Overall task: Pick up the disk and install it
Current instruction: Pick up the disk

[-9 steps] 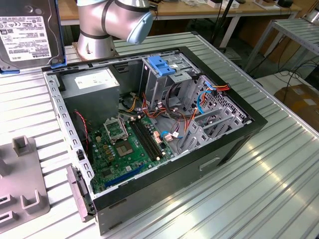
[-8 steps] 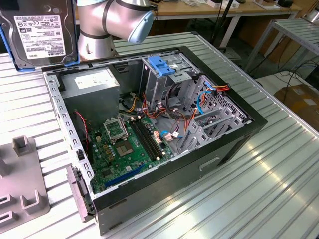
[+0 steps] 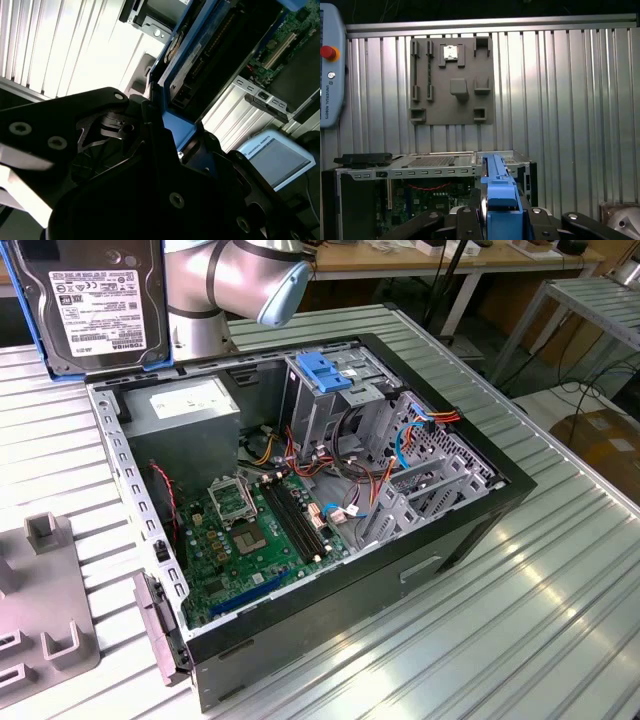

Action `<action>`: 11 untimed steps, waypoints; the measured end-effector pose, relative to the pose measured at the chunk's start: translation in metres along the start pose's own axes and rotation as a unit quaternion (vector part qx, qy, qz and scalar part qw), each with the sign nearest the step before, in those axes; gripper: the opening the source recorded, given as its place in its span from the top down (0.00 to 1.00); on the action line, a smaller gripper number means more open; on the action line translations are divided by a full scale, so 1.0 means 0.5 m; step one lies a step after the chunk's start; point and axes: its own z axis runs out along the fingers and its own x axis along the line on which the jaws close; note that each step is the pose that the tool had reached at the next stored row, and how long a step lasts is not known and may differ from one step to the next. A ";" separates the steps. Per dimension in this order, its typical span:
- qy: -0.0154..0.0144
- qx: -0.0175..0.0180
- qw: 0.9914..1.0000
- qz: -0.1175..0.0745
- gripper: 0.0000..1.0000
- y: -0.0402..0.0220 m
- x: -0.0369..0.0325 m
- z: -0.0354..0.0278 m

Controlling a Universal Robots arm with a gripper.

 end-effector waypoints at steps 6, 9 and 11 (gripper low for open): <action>0.000 0.000 1.000 0.000 0.63 -0.024 -0.001 -0.001; 0.000 0.000 1.000 0.000 0.63 -0.040 -0.002 -0.001; 0.000 0.000 1.000 0.000 0.63 -0.048 -0.002 -0.001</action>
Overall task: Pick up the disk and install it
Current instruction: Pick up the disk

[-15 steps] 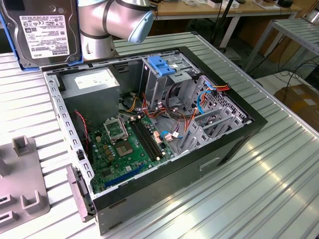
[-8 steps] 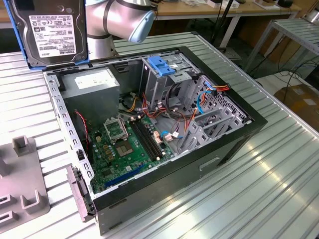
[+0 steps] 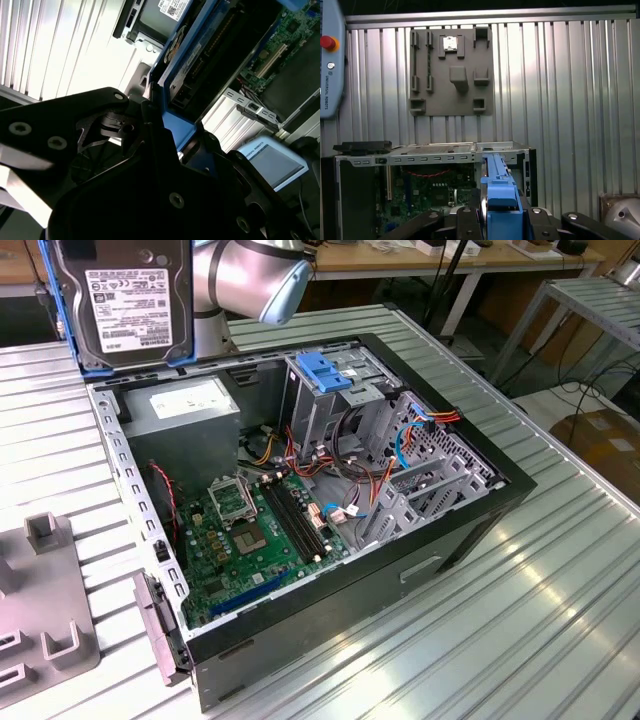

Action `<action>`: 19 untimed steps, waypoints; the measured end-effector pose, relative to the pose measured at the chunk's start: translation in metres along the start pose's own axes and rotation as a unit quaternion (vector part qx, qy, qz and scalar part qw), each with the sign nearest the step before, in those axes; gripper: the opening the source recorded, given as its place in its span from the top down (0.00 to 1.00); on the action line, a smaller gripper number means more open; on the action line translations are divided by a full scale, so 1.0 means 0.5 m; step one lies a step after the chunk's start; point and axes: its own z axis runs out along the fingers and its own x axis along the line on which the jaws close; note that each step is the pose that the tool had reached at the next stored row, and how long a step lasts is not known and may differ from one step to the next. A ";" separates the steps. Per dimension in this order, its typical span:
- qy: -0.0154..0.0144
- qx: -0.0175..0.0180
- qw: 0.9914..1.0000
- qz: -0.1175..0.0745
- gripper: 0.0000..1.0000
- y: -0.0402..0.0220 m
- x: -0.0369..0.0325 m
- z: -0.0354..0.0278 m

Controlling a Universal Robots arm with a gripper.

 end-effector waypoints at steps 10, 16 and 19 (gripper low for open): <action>0.000 0.000 1.000 0.000 0.63 -0.045 -0.002 -0.001; 0.000 0.000 1.000 0.000 0.63 -0.079 -0.004 -0.002; 0.000 0.000 1.000 0.000 0.63 -0.095 -0.004 -0.002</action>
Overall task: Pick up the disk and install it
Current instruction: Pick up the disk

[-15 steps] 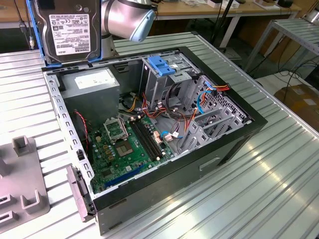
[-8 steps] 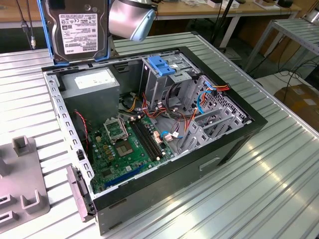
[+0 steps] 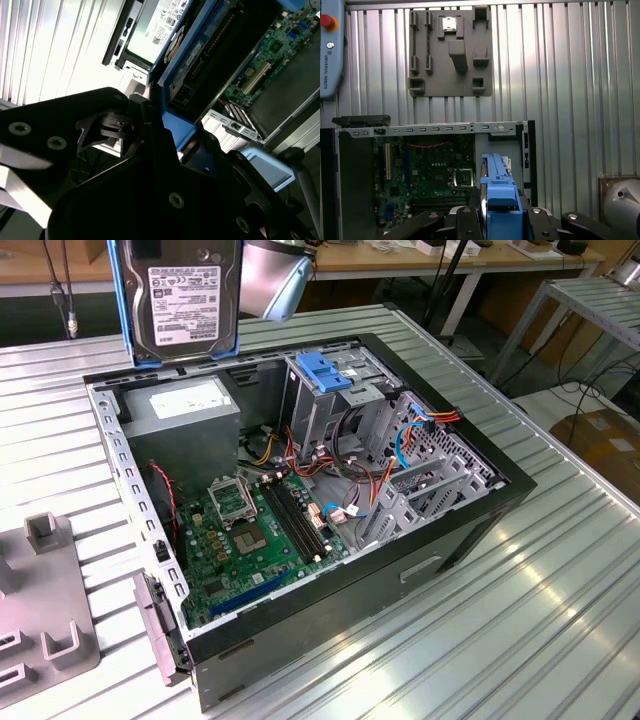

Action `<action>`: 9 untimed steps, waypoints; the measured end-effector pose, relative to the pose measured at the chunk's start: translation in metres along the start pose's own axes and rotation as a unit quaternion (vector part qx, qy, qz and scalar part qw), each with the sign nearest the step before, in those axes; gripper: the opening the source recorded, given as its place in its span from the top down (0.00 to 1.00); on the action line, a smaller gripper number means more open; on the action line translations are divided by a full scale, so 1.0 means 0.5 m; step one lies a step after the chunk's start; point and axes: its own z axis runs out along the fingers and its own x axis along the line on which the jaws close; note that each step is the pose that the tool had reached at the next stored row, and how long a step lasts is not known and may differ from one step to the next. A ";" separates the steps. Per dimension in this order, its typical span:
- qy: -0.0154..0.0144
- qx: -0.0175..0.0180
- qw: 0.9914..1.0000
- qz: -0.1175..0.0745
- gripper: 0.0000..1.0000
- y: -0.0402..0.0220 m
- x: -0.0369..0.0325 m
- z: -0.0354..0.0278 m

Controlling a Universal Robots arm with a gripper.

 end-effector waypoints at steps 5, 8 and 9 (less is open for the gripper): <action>0.000 0.000 1.000 0.000 0.63 -0.026 -0.001 0.000; 0.000 0.000 1.000 0.000 0.63 -0.034 0.000 0.000; 0.000 0.000 1.000 0.000 0.63 -0.037 0.001 0.000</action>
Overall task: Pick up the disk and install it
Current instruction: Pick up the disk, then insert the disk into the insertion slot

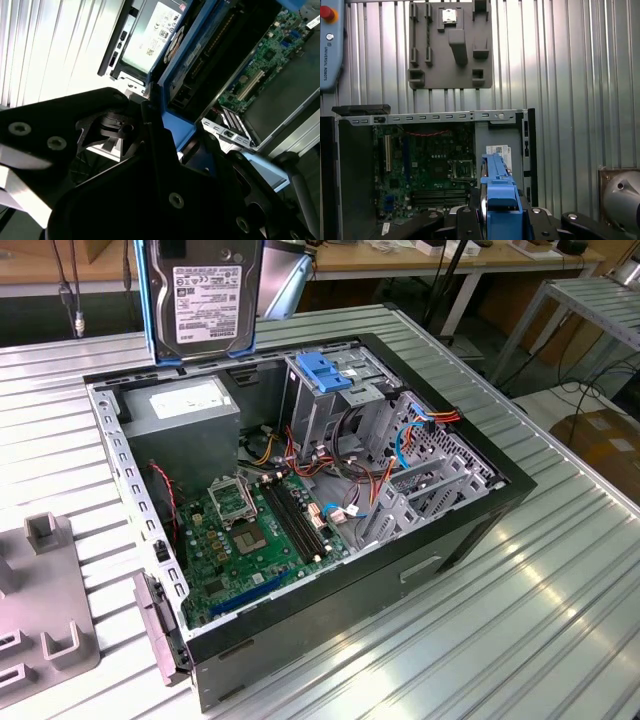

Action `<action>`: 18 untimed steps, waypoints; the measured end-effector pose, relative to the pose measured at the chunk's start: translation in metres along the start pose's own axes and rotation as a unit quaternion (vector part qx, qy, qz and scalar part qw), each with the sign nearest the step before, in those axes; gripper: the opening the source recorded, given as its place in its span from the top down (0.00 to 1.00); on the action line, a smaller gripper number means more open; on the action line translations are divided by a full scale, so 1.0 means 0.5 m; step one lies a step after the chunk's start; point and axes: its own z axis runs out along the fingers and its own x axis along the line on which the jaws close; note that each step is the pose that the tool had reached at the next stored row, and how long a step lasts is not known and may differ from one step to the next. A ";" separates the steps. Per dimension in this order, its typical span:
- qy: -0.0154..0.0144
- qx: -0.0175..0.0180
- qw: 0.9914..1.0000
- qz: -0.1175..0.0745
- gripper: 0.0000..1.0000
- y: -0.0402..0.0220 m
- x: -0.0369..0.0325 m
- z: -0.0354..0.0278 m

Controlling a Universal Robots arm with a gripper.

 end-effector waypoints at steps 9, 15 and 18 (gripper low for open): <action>0.000 0.000 1.000 0.000 0.63 -0.015 0.003 0.000; 0.000 0.000 1.000 0.000 0.63 -0.015 0.008 0.000; 0.000 0.000 1.000 0.000 0.63 -0.015 0.011 0.000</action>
